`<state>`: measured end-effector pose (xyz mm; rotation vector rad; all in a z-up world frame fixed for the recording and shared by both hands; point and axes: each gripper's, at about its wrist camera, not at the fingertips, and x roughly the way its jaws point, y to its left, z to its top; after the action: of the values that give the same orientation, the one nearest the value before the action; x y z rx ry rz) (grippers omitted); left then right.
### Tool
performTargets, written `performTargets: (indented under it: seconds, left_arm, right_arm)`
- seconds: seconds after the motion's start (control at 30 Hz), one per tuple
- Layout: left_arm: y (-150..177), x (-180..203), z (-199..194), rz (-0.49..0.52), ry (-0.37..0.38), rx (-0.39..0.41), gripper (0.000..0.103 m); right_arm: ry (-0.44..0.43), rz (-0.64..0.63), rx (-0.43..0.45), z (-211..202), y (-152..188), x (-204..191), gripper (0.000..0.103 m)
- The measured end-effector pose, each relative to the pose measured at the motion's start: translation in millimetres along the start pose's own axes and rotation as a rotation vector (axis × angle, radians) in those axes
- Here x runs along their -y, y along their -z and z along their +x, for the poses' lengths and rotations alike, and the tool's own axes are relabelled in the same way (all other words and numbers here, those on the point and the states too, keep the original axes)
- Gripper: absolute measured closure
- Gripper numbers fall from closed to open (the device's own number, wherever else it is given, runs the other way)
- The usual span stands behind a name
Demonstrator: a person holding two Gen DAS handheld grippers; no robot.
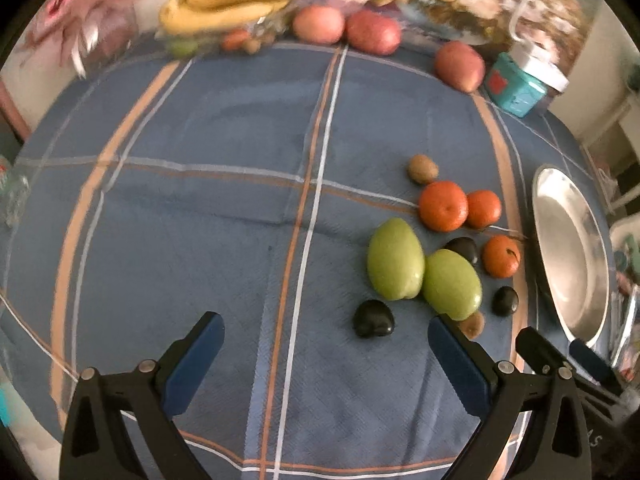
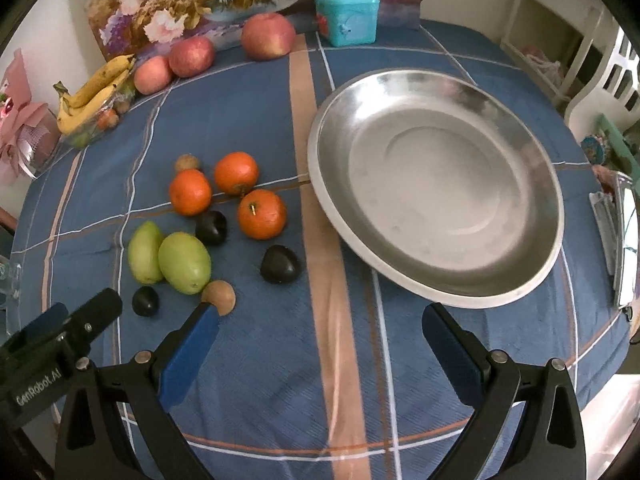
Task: Organize fruits
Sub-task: 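Lower the left tool onto a black plum and close it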
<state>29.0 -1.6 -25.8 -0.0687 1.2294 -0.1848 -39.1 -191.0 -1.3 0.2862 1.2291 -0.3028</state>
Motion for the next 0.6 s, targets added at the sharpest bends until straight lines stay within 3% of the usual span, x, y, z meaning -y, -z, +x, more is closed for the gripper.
performTargets:
  seconds: [0.1, 0.23, 0.6]
  left_arm:
    - [0.3, -5.0, 8.6, -0.03, 0.003, -0.062, 0.002]
    - [-4.6, -8.5, 11.9, -0.049, 0.016, -0.071, 0.005]
    - [-3.8, -11.6, 24.1, -0.08, 0.124, -0.152, 0.032]
  right_arm:
    - [0.003, 0.014, -0.023, 6.7, -4.3, -4.8, 0.002]
    - [0.011, 0.014, -0.033, 10.2, -6.9, -11.9, 0.002]
    - [-0.004, 0.037, -0.083, 22.7, -16.4, -28.2, 0.002]
